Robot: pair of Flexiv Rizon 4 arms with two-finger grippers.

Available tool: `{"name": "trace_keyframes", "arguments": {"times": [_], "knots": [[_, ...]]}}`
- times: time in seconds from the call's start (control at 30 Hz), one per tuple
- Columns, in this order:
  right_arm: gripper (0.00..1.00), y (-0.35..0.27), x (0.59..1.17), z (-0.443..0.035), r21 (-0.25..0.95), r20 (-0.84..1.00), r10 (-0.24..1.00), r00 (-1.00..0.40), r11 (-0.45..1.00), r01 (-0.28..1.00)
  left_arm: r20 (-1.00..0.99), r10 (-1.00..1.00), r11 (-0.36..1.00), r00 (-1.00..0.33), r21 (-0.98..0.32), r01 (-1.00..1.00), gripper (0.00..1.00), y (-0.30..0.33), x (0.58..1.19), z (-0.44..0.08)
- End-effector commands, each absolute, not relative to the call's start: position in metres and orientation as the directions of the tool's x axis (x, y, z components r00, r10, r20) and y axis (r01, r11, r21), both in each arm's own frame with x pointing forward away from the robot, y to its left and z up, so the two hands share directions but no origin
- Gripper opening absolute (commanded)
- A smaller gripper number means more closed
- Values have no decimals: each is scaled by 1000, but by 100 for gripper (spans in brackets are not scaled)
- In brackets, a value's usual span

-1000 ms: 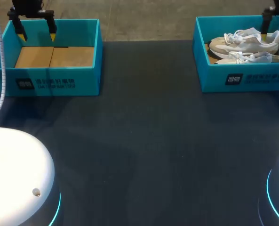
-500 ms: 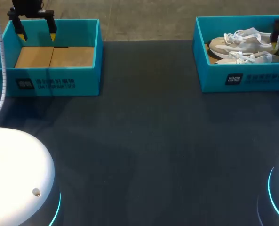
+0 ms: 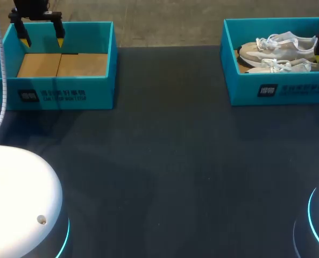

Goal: Take the shoe out of the shoebox, open the shoe tongue, remove and reinsert the insole, then place the shoe into the shoebox

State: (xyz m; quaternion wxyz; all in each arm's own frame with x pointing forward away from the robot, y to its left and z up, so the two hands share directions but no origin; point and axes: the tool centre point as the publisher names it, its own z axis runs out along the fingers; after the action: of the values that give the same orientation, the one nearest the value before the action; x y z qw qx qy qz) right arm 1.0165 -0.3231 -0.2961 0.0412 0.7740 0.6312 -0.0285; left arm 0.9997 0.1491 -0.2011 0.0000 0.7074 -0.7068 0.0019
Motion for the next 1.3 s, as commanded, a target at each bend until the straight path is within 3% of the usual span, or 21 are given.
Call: {"name": "trace_keyframes", "arguments": {"times": [0.03,0.27,1.3], "knots": [[41,-325,1023,-302,21,-97,975,200,-199,980,2,-1000,-1,1,-2,-1000,100,149,1000,-201],[35,-330,1028,-308,24,-106,974,199,-197,980,2,-1000,-1,1,-2,-1000,100,149,1000,-201],[36,-355,1028,-336,41,-118,960,254,-251,967,2,-1000,-1,1,-2,-1000,100,149,1000,-201]]}}
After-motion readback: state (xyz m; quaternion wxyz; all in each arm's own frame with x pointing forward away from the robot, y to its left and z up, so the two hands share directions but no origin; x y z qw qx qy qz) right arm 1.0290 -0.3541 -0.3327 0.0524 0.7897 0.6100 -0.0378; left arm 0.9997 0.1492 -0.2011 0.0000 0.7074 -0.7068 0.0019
